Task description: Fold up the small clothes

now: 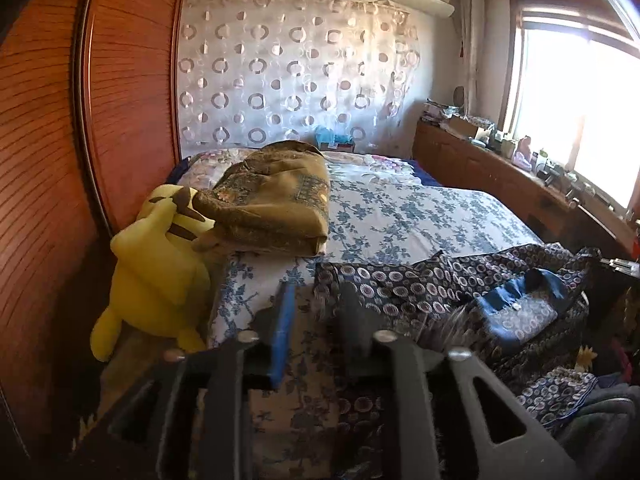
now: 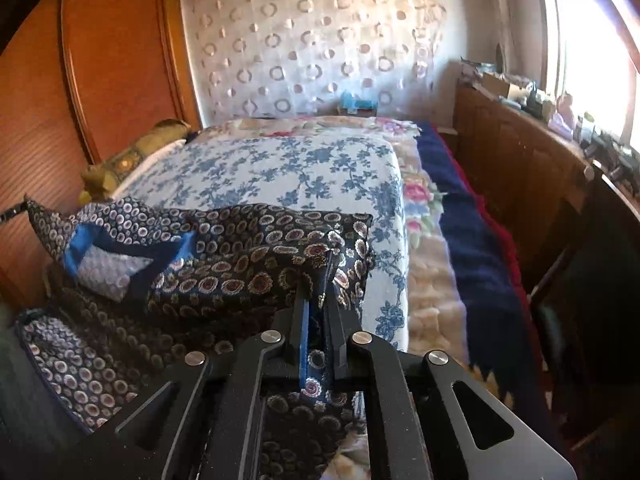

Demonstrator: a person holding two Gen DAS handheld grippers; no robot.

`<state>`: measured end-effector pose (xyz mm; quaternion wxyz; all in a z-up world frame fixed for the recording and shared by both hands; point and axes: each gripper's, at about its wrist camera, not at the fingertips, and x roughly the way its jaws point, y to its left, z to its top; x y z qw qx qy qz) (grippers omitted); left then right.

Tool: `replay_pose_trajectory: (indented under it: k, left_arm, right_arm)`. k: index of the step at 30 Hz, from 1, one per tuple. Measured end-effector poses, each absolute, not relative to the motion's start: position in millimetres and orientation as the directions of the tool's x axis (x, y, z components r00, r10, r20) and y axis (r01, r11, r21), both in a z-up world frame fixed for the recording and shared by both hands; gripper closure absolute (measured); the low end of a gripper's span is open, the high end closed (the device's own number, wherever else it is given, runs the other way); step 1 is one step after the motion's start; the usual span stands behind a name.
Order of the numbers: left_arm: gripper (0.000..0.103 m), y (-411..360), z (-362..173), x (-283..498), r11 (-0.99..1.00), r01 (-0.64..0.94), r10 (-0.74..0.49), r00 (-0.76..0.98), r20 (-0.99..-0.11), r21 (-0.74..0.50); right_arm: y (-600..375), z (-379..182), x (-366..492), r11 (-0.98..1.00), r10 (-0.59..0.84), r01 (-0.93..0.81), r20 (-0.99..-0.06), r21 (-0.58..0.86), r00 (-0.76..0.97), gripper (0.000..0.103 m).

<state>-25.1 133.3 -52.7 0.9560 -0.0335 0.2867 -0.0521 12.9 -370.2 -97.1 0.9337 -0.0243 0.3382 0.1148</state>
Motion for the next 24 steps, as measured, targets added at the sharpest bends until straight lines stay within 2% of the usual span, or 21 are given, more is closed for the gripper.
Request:
replay_pose_trajectory:
  k: [4,7,10,11,12,14,17,24]
  left_arm:
    - [0.066,138,-51,-26,0.991,0.083,-0.126,0.830,-0.544,-0.103]
    - [0.063,136,-56,-18,0.992,0.084,-0.125,0.814,-0.567,-0.097]
    - [0.057,133,-62,-9,0.988,0.103,-0.151,0.802,-0.577,-0.115]
    - [0.056,131,-65,-4,0.987,0.108,-0.158,0.797,-0.583,-0.120]
    - [0.055,130,-67,0,0.986,0.110,-0.162,0.795,-0.585,-0.123]
    - [0.055,129,-73,12,0.986,0.114,-0.167,0.784,-0.598,-0.126]
    - [0.054,126,-78,26,0.986,0.121,-0.167,0.771,-0.615,-0.117]
    - [0.054,118,-88,51,0.987,0.129,-0.157,0.745,-0.648,-0.091]
  right_arm:
    - [-366,-87,10,0.972,0.183,-0.236,-0.618,-0.004,0.764,0.090]
    - [-367,-77,11,0.973,0.178,-0.231,-0.602,-0.011,0.778,0.076]
    - [-365,-69,13,0.971,0.184,-0.238,-0.586,-0.016,0.789,0.071]
    - [-364,-67,15,0.970,0.187,-0.242,-0.581,-0.018,0.792,0.065]
    - [-363,-65,16,0.969,0.190,-0.245,-0.575,-0.019,0.796,0.054]
    - [-360,-62,20,0.968,0.192,-0.250,-0.566,-0.026,0.802,0.046]
    - [-356,-64,34,0.965,0.196,-0.261,-0.569,-0.034,0.798,0.042]
    - [-354,-78,76,0.963,0.205,-0.268,-0.599,-0.017,0.774,0.040]
